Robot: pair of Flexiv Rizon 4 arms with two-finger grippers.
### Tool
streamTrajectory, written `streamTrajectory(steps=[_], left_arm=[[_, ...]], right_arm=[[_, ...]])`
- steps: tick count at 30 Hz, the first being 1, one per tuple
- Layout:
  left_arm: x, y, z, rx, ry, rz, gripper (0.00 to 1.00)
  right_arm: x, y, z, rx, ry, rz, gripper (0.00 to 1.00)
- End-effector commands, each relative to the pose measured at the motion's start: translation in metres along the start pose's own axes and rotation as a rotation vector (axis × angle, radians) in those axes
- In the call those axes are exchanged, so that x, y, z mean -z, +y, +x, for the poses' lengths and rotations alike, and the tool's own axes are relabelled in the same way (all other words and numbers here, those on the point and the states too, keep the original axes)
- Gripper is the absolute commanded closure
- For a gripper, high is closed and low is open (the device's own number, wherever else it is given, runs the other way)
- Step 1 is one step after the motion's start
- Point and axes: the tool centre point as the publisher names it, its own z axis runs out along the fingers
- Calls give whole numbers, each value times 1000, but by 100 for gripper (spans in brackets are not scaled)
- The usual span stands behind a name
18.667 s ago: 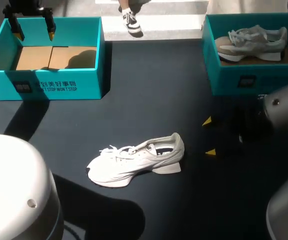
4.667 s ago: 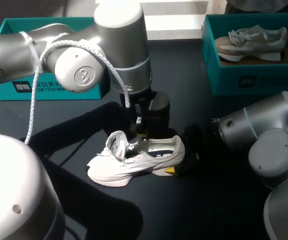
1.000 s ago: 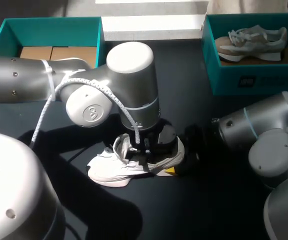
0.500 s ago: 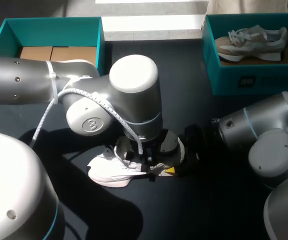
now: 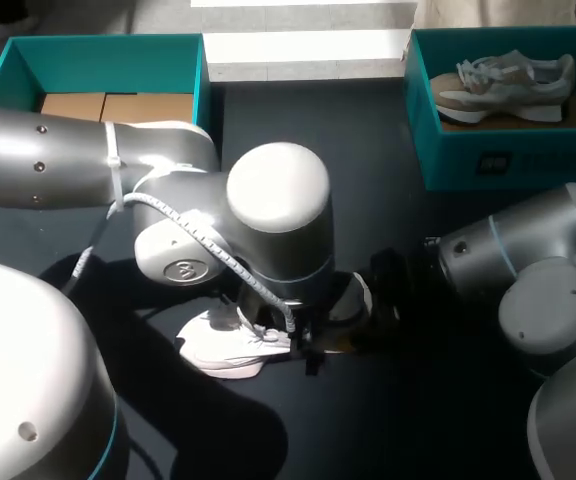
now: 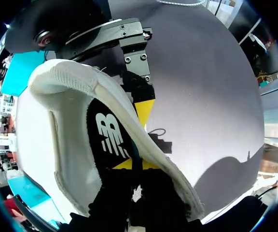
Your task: Take the shoe out of the shoebox, open the shoe tongue, remove and reinsert the insole, then place the shoe into the shoebox
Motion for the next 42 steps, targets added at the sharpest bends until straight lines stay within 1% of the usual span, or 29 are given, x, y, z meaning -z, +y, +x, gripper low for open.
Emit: streamTrajectory(steps=[1,5,9,13,17,18,21,23,24,25,30,33,42], left_arm=[[11,-26,19,5,-30,-16,100],[18,-28,27,4,-31,-8,100],[14,-26,33,8,-5,10,100],[10,-20,34,26,26,34,100],[11,-12,31,36,48,50,100],[3,-10,32,44,50,49,100],[-1,-7,31,48,45,46,100],[-1,-2,29,48,43,47,100],[-1,1,23,48,43,48,100],[-1,2,22,47,43,49,100],[1,10,9,50,55,63,100],[2,13,6,51,60,70,100],[16,18,10,28,79,103,100]], right_arm=[[-6,-1,0,-2,-4,1,100],[-6,-1,0,-2,-4,1,100],[-6,-1,0,-2,-4,1,100],[-6,-1,0,-2,-4,1,100],[-6,-1,0,-2,-4,1,100],[-6,-1,0,-2,-4,1,100],[-6,-1,0,-2,-4,1,100],[-6,-1,0,-2,-4,1,100],[-6,-1,0,-2,-4,1,100],[-6,-1,0,-2,-4,1,100],[-6,-1,0,-2,-4,1,100],[-6,-1,0,-2,-4,1,100],[-6,-1,0,-2,-4,1,100]])
